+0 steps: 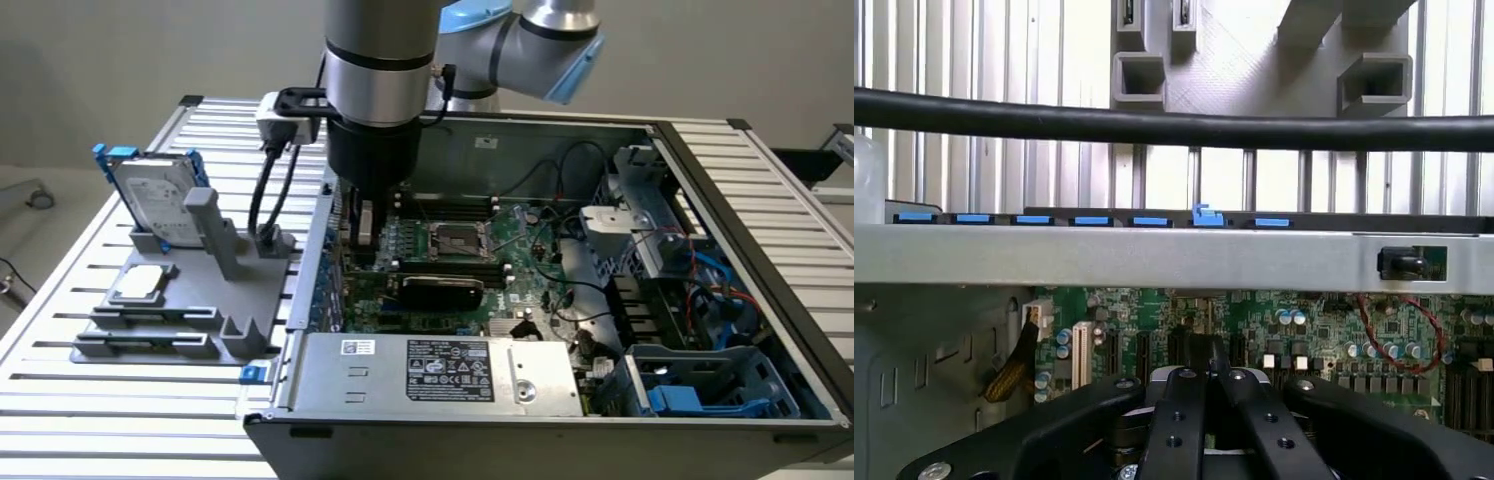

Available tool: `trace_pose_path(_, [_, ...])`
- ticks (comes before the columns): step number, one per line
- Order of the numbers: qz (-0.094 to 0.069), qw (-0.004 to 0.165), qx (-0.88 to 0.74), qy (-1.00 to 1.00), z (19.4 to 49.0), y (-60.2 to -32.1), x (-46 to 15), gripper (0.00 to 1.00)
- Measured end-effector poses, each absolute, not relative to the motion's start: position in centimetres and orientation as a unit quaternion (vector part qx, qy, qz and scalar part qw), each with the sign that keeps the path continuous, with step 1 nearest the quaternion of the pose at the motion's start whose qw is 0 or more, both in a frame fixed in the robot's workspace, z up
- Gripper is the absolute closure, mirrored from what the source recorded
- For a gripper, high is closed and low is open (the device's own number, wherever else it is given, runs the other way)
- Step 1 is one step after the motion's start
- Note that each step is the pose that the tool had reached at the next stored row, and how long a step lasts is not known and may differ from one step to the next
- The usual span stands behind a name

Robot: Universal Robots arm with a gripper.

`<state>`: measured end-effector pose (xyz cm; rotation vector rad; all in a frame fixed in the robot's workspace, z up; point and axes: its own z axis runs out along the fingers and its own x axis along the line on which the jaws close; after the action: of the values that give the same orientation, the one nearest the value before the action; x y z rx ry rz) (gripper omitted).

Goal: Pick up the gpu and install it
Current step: 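Press down on the gpu until it lock into place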

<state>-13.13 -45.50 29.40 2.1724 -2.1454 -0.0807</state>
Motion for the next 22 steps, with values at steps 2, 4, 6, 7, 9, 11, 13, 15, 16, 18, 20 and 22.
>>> trace_pose_path(2, [-0.027,0.047,0.710,-0.702,29.46,-45.49,-13.23,0.89])
trace_pose_path(4, [-0.029,0.051,0.710,-0.701,29.56,-45.47,-13.29,0.89])
trace_pose_path(6, [-0.031,0.054,0.710,-0.701,29.60,-45.43,-13.37,0.89])
trace_pose_path(7, [-0.032,0.055,0.710,-0.701,29.62,-45.42,-13.39,0.89])
trace_pose_path(9, [-0.033,0.056,0.710,-0.701,29.64,-45.38,-13.44,0.89])
trace_pose_path(11, [-0.035,0.058,0.710,-0.701,29.66,-45.35,-13.48,0.89])
trace_pose_path(13, [-0.036,0.060,0.710,-0.701,29.67,-45.30,-13.53,0.89])
trace_pose_path(15, [-0.038,0.061,0.710,-0.701,29.71,-45.28,-13.56,0.89])
trace_pose_path(16, [-0.038,0.062,0.710,-0.701,29.72,-45.26,-13.57,0.89])
trace_pose_path(18, [-0.039,0.063,0.710,-0.701,29.75,-45.23,-13.58,0.89])
trace_pose_path(20, [-0.039,0.064,0.710,-0.701,29.76,-45.17,-13.59,0.89])
trace_pose_path(22, [-0.039,0.064,0.710,-0.701,29.76,-45.13,-13.59,0.89])
